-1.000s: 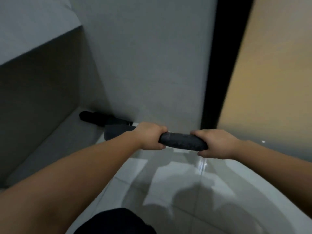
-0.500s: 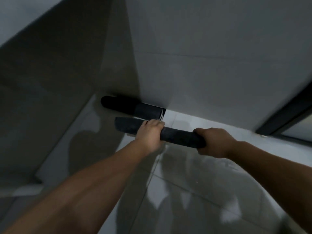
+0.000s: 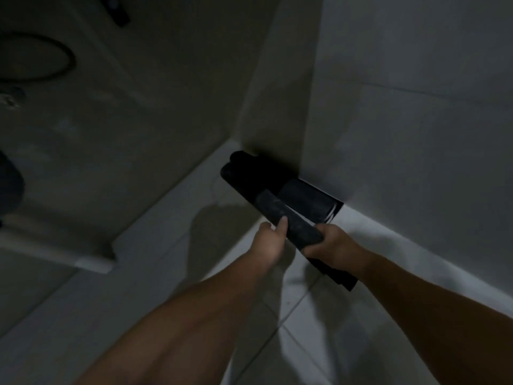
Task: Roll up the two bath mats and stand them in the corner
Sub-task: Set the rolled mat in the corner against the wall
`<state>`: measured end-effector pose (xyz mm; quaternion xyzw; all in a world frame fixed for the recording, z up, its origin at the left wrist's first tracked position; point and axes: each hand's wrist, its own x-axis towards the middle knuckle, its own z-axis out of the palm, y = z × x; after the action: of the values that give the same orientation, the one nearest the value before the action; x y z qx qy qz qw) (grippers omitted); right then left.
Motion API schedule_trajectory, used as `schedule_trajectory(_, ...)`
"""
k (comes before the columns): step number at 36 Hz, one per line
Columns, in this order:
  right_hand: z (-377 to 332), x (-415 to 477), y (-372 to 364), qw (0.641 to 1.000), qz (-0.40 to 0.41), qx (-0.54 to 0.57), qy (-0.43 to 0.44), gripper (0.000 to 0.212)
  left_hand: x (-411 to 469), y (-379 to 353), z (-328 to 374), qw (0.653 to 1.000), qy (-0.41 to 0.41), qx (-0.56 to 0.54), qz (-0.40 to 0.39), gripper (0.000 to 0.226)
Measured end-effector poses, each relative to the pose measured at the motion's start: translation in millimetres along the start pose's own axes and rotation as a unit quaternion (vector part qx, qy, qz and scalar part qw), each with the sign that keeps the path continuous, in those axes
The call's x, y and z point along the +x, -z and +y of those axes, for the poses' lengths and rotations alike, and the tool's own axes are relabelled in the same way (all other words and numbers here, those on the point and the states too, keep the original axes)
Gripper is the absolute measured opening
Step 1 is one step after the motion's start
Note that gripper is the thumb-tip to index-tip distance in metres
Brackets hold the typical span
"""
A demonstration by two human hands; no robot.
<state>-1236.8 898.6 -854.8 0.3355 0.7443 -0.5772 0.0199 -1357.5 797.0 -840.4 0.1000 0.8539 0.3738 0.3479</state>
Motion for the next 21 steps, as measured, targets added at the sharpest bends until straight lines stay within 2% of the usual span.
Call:
schedule_trajectory(4, 2, 27, -11, 0.996, -0.041, 0.079, 0.007, 0.014, 16, -11, -4, 0.979, 0.035, -0.198, 0.011, 0.050)
schedule_trajectory(7, 4, 41, -13, 0.990, -0.073, 0.123, 0.005, 0.016, 28, -13, -15, 0.965, 0.068, -0.253, -0.007, 0.052)
schedule_trajectory(12, 6, 61, -19, 0.991, -0.098, 0.086, -0.007, 0.014, 48, -17, -30, 0.942, 0.062, -0.329, 0.015, 0.053)
schedule_trajectory(14, 6, 66, -23, 0.998, -0.055, 0.010, 0.041, 0.018, 59, -20, -33, 0.943, 0.037, -0.330, 0.025, 0.050)
schedule_trajectory(16, 8, 69, -25, 0.979, 0.012, -0.161, 0.123, 0.031, 69, -22, -31, 0.949, 0.019, -0.311, 0.046, 0.034)
schedule_trajectory(17, 9, 68, -24, 0.957, 0.037, -0.244, 0.155, 0.042, 74, -24, -29, 0.949, 0.014, -0.310, 0.061, 0.029)
schedule_trajectory(19, 11, 69, -20, 0.904, 0.059, -0.371, 0.203, 0.055, 86, -28, -24, 0.946, 0.020, -0.313, 0.083, 0.034)
schedule_trajectory(21, 13, 71, -16, 0.851, 0.055, -0.463, 0.241, 0.051, 100, -33, -22, 0.941, 0.030, -0.321, 0.098, 0.049)
